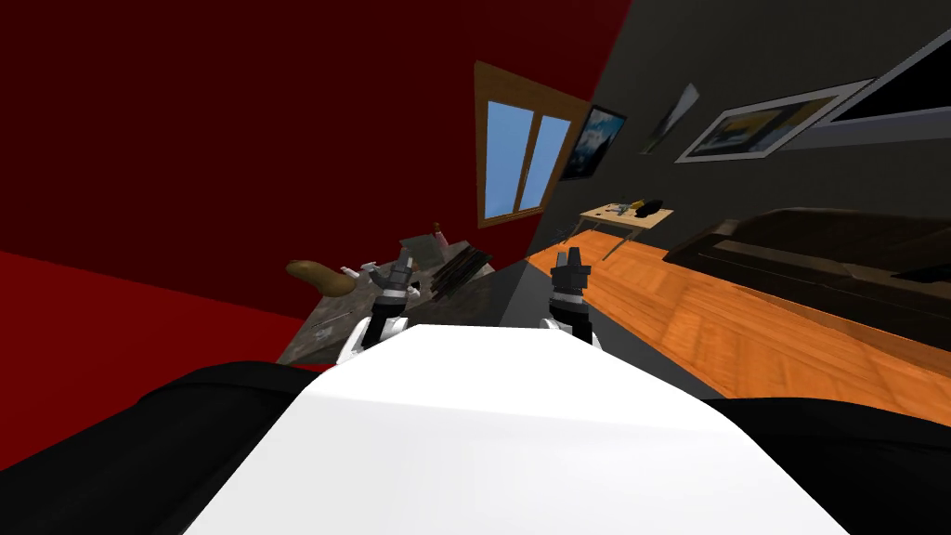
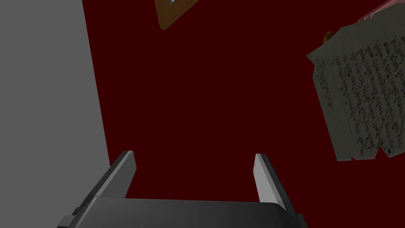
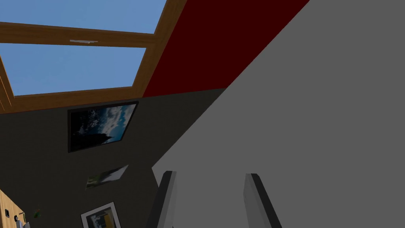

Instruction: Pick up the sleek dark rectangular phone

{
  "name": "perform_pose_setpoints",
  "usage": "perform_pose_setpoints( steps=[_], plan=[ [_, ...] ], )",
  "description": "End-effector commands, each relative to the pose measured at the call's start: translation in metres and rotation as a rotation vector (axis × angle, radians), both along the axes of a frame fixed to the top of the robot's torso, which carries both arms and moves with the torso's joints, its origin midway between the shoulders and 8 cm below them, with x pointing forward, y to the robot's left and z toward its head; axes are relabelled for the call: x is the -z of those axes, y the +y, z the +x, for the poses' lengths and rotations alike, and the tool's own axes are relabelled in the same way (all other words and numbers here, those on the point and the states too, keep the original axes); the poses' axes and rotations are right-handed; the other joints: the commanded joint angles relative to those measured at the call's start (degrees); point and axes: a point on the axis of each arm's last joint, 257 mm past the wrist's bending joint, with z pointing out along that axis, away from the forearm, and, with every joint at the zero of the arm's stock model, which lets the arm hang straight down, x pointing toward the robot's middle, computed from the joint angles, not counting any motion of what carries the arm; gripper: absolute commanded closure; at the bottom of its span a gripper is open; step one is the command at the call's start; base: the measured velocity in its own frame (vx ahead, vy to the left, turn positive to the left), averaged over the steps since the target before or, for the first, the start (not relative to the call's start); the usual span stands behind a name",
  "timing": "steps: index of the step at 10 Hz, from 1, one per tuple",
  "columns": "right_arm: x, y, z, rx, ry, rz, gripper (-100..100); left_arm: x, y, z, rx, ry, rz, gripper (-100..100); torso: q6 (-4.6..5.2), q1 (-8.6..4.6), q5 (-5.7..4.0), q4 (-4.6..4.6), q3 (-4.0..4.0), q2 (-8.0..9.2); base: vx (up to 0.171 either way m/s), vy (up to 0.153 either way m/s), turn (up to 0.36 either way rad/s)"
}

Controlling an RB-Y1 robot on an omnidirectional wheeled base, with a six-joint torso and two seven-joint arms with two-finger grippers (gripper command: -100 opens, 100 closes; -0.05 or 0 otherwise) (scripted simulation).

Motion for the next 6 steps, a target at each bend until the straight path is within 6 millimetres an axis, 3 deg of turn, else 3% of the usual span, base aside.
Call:
perform_pose_setpoints(
  steps=[1, 6],
  plan=[
    [0.0, 0.0, 0.0, 0.0, 0.0, 0.0, 0, 0.007, 0.007, 0.003, -0.002, 0.039, 0.034, -100, 0.0, 0.0, 0.0, 0.0, 0.0, 0.0, 0.0, -0.043, -0.145],
    [0.0, 0.0, 0.0, 0.0, 0.0, 0.0, 0, 0.028, 0.03, 0.014, -0.019, 0.16, 0.117, -100, -0.01, 0.02, 0.0, 0.01, 0.02, 0.03, -0.001, -0.043, -0.135]
  ],
)
